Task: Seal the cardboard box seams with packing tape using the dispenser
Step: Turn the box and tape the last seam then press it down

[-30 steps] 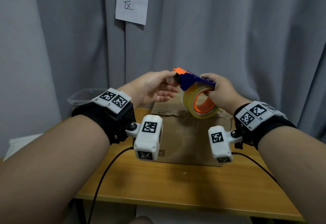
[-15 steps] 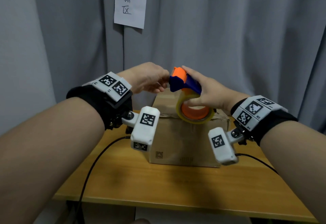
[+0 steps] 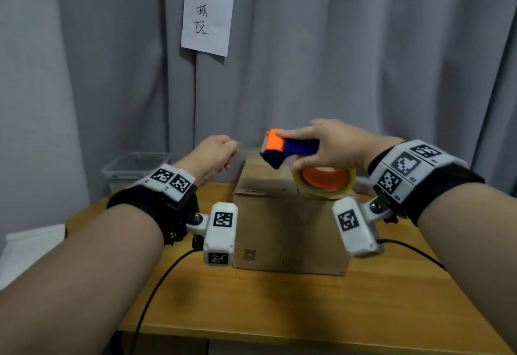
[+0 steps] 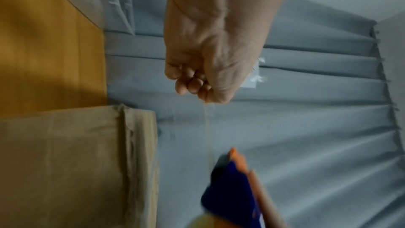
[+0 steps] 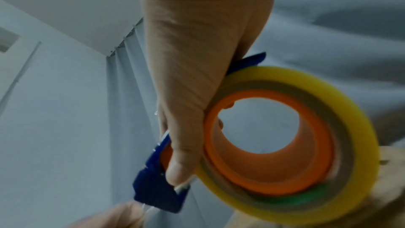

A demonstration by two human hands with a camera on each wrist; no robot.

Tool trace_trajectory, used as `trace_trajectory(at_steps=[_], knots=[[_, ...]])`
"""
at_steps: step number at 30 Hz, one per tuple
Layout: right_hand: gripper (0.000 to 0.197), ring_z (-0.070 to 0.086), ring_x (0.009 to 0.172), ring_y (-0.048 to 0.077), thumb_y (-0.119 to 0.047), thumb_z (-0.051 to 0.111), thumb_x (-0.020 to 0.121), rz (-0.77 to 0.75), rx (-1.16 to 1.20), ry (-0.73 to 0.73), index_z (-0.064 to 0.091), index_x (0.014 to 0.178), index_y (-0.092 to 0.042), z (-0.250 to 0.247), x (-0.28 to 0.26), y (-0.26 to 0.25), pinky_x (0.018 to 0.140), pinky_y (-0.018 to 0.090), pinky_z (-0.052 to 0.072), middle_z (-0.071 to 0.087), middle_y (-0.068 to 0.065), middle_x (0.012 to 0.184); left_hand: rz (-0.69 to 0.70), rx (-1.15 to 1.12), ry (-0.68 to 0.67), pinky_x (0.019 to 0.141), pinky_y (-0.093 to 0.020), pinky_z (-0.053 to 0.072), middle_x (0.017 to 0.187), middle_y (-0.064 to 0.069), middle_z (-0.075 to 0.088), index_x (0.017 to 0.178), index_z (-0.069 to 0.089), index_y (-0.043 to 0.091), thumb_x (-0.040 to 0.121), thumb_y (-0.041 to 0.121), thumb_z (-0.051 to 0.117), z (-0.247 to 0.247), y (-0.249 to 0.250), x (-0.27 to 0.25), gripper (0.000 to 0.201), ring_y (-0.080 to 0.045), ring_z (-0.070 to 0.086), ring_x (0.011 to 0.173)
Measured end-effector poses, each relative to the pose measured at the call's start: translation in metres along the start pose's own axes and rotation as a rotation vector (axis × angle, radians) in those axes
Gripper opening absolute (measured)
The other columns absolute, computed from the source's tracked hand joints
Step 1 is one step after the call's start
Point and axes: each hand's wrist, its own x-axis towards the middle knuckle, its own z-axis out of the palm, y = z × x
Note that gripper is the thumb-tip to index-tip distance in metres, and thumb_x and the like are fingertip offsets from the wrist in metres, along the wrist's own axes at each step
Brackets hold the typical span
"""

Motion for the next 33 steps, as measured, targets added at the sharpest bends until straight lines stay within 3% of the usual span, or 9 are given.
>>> trace_trajectory(at_steps=[5,8,11,13,17,20,24,29,33], knots=[[0.061,0.043,0.086,0.014,-0.057,0.057,0.085,0.064,-0.157,-0.117,0.027,0.138,-0.058,0.023,0.001,0.007,0.075,0.032,0.041,0.04,-0.007,0.092,-0.182,-0.163,-0.044,0.057,-0.026,0.037,0.073,-0.008,0.054,0.077,0.05,0.009,0.09,0.008,0.037,0.021,-0.03,-0.004,0.019,-0.021,0.046,0.062],[0.067,0.048,0.095,0.019,-0.057,0.055,0.086,0.037,-0.208,-0.104,0.023,0.144,-0.05,0.029,0.011,0.005,0.082,0.034,0.039,0.044,-0.005,0.098,-0.24,-0.288,-0.015,0.055,-0.028,0.036,0.073,-0.01,0.049,0.086,0.045,0.009,0.092,0.008,0.031,0.033,-0.036,-0.005,0.016,-0.019,0.042,0.056],[0.079,0.049,0.114,0.025,-0.059,0.059,0.082,0.064,-0.242,-0.096,0.017,0.147,-0.043,0.031,0.012,0.012,0.088,0.039,0.038,0.051,0.0,0.116,-0.233,-0.304,-0.011,0.069,-0.036,0.052,0.086,-0.016,0.057,0.096,0.048,0.006,0.094,0.013,0.03,0.039,-0.036,-0.008,0.019,-0.028,0.055,0.072],[0.075,0.05,0.108,0.023,-0.063,0.058,0.08,0.079,-0.231,-0.1,0.023,0.145,-0.046,0.03,0.008,0.015,0.081,0.036,0.039,0.047,-0.001,0.106,-0.229,-0.287,-0.023,0.073,-0.036,0.054,0.091,-0.014,0.059,0.103,0.05,0.007,0.096,0.018,0.032,0.042,-0.039,-0.009,0.022,-0.027,0.058,0.078],[0.066,0.046,0.092,0.018,-0.063,0.056,0.081,0.054,-0.209,-0.078,0.03,0.14,-0.051,0.028,0.001,0.014,0.069,0.031,0.036,0.044,-0.003,0.098,-0.122,-0.202,0.016,0.061,-0.025,0.049,0.078,-0.004,0.06,0.083,0.053,0.01,0.098,0.027,0.044,0.038,-0.043,-0.008,0.024,-0.016,0.055,0.066],[0.066,0.043,0.086,0.015,-0.064,0.056,0.081,0.014,-0.198,-0.065,0.031,0.14,-0.053,0.029,-0.001,0.012,0.068,0.03,0.036,0.043,-0.003,0.095,-0.108,-0.201,0.026,0.048,-0.018,0.047,0.071,-0.005,0.061,0.078,0.052,0.01,0.098,0.024,0.047,0.029,-0.042,-0.012,0.025,-0.013,0.054,0.058],[0.068,0.044,0.088,0.015,-0.068,0.053,0.078,-0.057,-0.215,-0.081,0.029,0.14,-0.054,0.03,0.001,0.004,0.07,0.03,0.039,0.043,-0.004,0.098,-0.149,-0.152,0.024,0.04,-0.018,0.038,0.065,-0.003,0.049,0.072,0.044,0.013,0.099,0.021,0.045,0.013,-0.043,-0.015,0.028,-0.012,0.043,0.051],[0.069,0.036,0.088,0.011,-0.065,0.052,0.081,-0.136,-0.275,-0.045,0.023,0.143,-0.052,0.032,0.0,-0.001,0.074,0.029,0.038,0.034,-0.008,0.098,-0.132,-0.148,0.026,0.041,-0.019,0.033,0.063,-0.002,0.043,0.071,0.041,0.013,0.099,0.019,0.045,-0.001,-0.044,-0.016,0.029,-0.012,0.037,0.05],[0.069,0.042,0.089,0.013,-0.067,0.05,0.081,-0.11,-0.277,-0.076,0.022,0.142,-0.053,0.029,-0.003,0.0,0.075,0.029,0.04,0.035,-0.008,0.099,-0.125,-0.187,0.049,0.043,-0.022,0.031,0.063,-0.003,0.042,0.072,0.041,0.012,0.099,0.018,0.046,-0.004,-0.047,-0.018,0.028,-0.013,0.035,0.05]])
